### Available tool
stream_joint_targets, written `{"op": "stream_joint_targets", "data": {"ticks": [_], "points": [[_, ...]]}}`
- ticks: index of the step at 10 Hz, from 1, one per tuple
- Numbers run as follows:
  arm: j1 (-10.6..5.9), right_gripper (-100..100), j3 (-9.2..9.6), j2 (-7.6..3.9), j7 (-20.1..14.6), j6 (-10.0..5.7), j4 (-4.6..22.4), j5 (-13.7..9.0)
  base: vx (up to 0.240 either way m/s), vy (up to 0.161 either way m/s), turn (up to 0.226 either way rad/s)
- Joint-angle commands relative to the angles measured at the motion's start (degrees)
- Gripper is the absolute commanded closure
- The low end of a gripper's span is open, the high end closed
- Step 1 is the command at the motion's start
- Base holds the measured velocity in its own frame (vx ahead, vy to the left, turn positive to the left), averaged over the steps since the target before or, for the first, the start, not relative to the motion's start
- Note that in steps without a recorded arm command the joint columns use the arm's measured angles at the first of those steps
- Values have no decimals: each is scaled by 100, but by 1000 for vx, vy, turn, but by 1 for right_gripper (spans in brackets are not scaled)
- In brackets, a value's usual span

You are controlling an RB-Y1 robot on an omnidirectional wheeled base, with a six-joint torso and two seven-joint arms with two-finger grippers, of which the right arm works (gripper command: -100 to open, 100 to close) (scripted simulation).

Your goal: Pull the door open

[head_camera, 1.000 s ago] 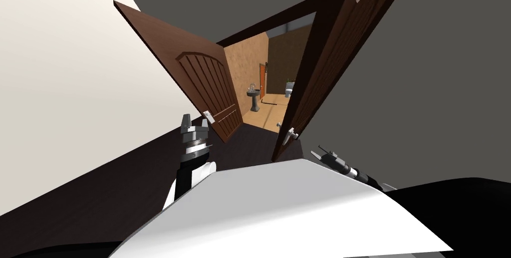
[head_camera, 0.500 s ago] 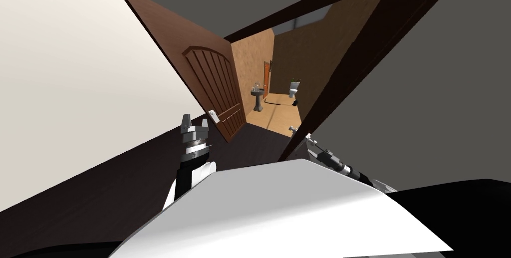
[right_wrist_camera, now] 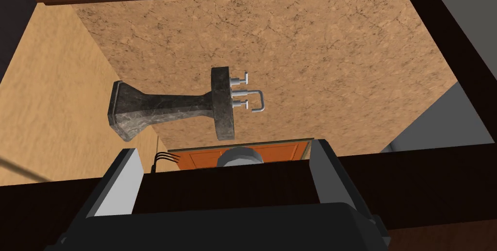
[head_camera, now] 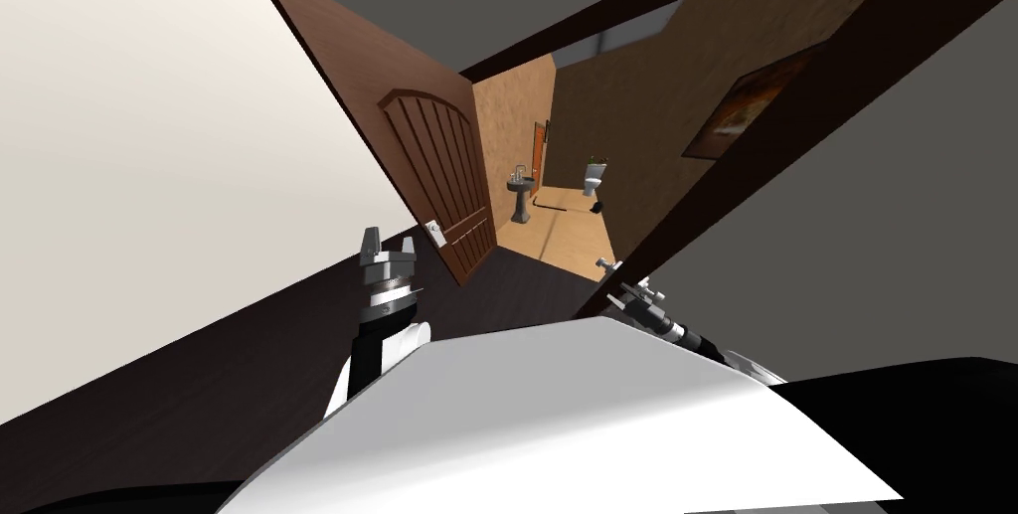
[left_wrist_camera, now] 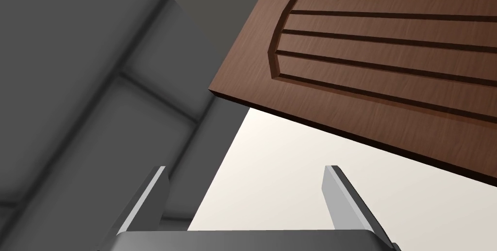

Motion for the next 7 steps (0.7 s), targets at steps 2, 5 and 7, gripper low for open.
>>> {"op": "stream_joint_targets", "data": {"ticks": [2,5,7], "points": [[-110,-100,0,27,-20,195,109,-8,107,75,56],[-66,-100,-51,-99,-66,204,196,-46,-8,-62,-11],[-38,-100,-69,-153,-79,117,233,-57,-65,-84,-31]]}}
